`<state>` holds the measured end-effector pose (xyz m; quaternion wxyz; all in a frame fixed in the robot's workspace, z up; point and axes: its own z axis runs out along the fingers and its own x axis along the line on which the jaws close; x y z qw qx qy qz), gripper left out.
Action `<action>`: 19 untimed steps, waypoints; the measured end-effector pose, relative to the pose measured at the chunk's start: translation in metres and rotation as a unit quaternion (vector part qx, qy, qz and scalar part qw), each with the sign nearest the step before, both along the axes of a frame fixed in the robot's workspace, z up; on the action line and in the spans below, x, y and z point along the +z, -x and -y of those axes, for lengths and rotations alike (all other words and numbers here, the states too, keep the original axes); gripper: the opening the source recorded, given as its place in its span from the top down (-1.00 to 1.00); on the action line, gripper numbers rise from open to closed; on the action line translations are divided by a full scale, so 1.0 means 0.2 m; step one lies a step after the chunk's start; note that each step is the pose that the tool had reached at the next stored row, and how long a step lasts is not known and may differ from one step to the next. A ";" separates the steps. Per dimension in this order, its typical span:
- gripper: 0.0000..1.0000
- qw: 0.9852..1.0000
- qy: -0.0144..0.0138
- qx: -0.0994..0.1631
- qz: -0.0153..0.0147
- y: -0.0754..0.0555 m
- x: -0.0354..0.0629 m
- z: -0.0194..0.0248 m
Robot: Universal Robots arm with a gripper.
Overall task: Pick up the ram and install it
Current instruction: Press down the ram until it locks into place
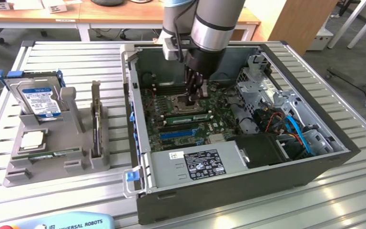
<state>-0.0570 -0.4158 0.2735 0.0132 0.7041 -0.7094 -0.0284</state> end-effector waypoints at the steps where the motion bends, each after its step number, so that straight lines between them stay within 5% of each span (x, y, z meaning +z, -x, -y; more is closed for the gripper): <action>1: 0.80 1.000 0.000 0.000 0.000 -0.01 0.000 0.000; 11: 0.80 1.000 0.000 0.001 0.000 -0.10 0.000 0.000; 19: 0.80 1.000 0.000 0.001 0.000 -0.10 0.000 0.000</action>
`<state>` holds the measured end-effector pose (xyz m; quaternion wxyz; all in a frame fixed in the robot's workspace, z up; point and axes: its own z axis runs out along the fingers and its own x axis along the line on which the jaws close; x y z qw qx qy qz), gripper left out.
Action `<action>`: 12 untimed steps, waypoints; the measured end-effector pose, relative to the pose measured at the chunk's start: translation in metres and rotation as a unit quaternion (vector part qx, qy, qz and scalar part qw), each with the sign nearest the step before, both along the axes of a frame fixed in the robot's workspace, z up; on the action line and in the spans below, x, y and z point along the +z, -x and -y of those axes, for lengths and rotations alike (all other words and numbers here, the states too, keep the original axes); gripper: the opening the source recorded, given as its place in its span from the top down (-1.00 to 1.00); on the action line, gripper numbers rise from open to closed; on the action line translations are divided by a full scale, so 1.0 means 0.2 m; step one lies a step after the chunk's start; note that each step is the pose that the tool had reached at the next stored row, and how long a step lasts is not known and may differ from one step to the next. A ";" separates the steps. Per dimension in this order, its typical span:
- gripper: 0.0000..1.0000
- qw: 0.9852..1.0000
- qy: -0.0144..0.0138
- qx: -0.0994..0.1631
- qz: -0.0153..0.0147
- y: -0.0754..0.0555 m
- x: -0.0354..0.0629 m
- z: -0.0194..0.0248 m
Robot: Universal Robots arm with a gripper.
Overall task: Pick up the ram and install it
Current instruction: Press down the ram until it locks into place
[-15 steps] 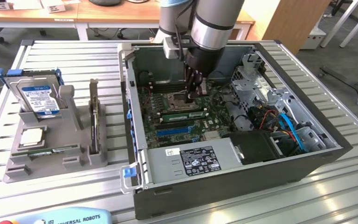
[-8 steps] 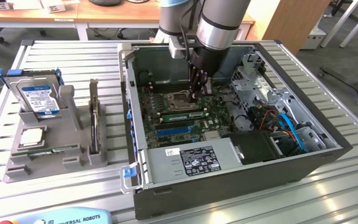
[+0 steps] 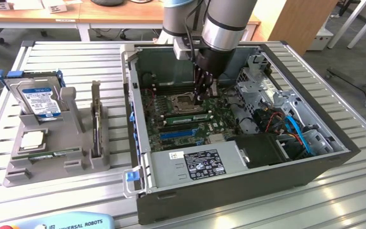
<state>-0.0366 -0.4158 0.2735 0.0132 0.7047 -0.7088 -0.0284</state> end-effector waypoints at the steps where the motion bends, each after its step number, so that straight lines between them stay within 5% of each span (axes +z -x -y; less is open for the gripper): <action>1: 0.80 1.000 0.000 0.000 0.000 0.00 0.000 0.000; 12: 0.80 1.000 0.000 -0.009 0.000 0.00 -0.001 0.000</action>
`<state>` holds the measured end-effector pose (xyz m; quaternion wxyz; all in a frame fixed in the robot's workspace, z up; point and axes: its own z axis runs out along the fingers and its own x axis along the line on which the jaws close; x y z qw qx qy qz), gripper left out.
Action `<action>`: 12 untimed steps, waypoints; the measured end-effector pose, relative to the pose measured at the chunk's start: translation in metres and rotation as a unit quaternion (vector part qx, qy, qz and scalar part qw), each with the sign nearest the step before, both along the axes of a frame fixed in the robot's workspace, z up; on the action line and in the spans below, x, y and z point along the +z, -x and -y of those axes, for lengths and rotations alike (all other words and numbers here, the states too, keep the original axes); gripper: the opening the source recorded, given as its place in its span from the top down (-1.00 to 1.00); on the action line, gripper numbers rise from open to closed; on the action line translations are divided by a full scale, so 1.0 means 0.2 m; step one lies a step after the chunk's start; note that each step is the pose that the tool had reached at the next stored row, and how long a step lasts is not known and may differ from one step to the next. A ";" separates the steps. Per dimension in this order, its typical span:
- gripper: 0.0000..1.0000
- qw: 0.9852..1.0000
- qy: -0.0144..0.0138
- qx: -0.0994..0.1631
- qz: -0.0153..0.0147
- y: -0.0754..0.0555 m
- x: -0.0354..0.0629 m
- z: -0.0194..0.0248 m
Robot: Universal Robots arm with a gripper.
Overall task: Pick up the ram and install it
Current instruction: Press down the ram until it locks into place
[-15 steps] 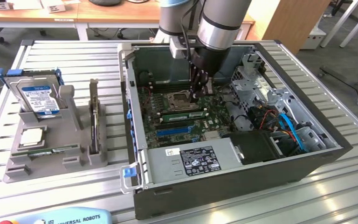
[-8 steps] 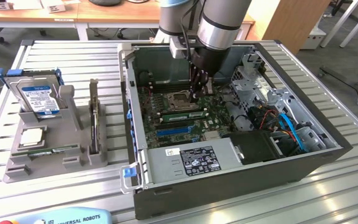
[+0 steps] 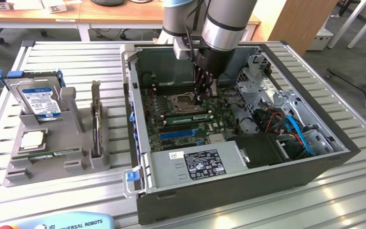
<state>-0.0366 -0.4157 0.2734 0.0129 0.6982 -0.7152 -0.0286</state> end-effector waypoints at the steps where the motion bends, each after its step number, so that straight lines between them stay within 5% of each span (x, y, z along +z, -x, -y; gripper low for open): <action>1: 0.80 1.000 0.000 -0.004 0.000 0.00 0.000 0.000; 12: 0.80 0.998 0.000 -0.056 0.000 0.00 -0.003 0.000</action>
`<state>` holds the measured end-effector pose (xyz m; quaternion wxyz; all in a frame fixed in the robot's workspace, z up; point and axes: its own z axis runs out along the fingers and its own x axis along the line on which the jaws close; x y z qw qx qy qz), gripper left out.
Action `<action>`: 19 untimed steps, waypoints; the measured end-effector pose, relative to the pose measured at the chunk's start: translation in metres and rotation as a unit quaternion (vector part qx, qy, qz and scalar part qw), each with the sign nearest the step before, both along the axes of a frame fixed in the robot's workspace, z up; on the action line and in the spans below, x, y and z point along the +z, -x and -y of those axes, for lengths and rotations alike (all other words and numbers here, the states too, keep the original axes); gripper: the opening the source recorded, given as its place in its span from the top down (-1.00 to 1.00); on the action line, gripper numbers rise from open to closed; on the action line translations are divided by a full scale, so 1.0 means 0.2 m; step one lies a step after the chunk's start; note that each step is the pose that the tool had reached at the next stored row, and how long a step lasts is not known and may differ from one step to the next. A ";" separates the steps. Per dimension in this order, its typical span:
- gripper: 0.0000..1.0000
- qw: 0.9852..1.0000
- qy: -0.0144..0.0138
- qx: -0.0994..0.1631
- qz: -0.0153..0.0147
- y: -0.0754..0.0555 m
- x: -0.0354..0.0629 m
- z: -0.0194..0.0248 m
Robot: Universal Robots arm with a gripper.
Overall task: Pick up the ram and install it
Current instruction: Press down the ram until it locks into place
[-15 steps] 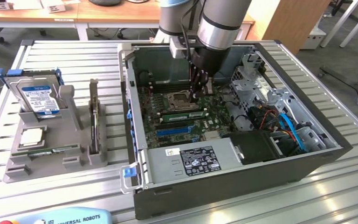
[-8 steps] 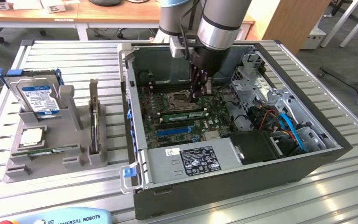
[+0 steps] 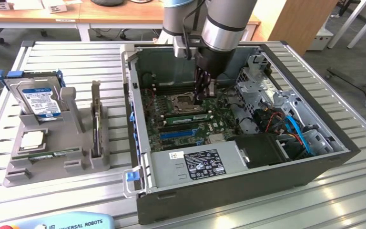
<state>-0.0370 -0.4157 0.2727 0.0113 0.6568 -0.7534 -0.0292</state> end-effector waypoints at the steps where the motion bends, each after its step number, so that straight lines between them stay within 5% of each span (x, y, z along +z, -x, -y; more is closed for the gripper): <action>1: 0.80 1.000 0.000 -0.006 0.000 0.00 0.000 0.000; 6: 0.80 0.999 0.000 -0.043 0.000 0.00 0.000 0.000; 11: 0.80 0.997 0.000 -0.082 0.000 0.00 -0.001 0.000; 15: 0.80 0.994 0.000 -0.113 0.000 0.00 -0.001 0.000; 19: 0.80 0.989 0.000 -0.148 0.000 0.00 -0.001 0.000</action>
